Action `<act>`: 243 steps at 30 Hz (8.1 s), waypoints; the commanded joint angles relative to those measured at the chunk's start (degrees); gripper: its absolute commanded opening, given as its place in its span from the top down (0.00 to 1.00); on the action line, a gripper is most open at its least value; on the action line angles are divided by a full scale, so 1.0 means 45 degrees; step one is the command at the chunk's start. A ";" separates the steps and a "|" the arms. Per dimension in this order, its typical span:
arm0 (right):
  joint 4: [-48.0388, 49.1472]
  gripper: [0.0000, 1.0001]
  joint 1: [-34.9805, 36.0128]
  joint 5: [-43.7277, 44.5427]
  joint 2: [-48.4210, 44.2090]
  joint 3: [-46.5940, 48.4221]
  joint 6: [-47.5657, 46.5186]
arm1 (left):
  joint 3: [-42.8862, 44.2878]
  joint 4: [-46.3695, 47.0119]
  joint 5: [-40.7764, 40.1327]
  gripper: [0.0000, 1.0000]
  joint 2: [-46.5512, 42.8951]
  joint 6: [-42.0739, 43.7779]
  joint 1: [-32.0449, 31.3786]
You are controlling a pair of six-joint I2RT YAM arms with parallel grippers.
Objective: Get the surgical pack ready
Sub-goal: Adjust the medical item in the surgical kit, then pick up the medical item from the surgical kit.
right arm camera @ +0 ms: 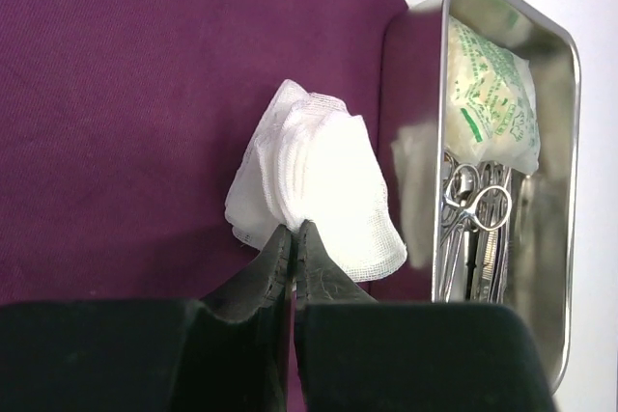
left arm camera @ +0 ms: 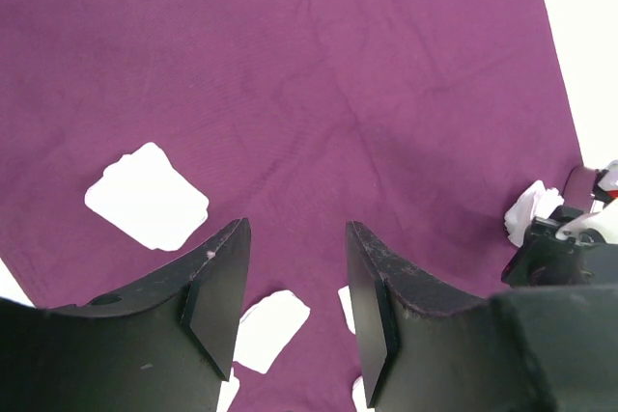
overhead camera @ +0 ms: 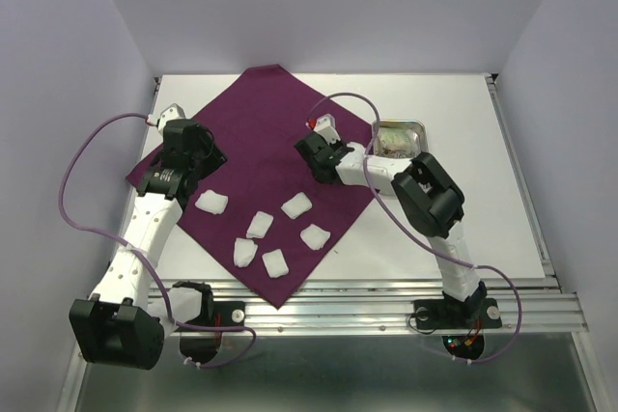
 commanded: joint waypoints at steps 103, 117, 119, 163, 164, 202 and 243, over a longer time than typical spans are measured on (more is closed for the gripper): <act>0.0136 0.99 0.0161 0.1824 0.0163 0.0716 -0.0087 | -0.0312 0.0627 0.0443 0.45 -0.0233 0.0782 0.0437; 0.0019 0.99 0.0279 0.1453 0.0768 0.1184 -0.0028 | -0.0292 0.0608 0.0482 0.45 -0.0213 0.0821 0.0496; 0.0019 0.99 0.0279 0.1472 0.0865 0.1224 -0.0086 | -0.0292 0.0608 0.0502 0.45 -0.0213 0.0802 0.0496; -0.3106 0.37 0.0045 -0.0265 0.1706 0.3763 0.1691 | -0.0409 0.0568 0.0580 0.45 -0.0272 0.0861 0.0515; -0.3106 0.37 0.0045 -0.0266 0.1745 0.3763 0.1729 | -0.0409 0.0588 0.0580 0.45 -0.0291 0.0861 0.0515; -0.3380 0.52 -0.1127 -0.0246 0.2253 0.2572 0.2531 | -0.0429 0.0608 0.0678 0.45 -0.0252 0.0861 0.0535; -0.1563 0.99 -0.1244 0.1022 -0.0657 0.2572 0.0480 | -0.0116 0.0764 0.0990 0.46 0.0158 0.0861 0.0535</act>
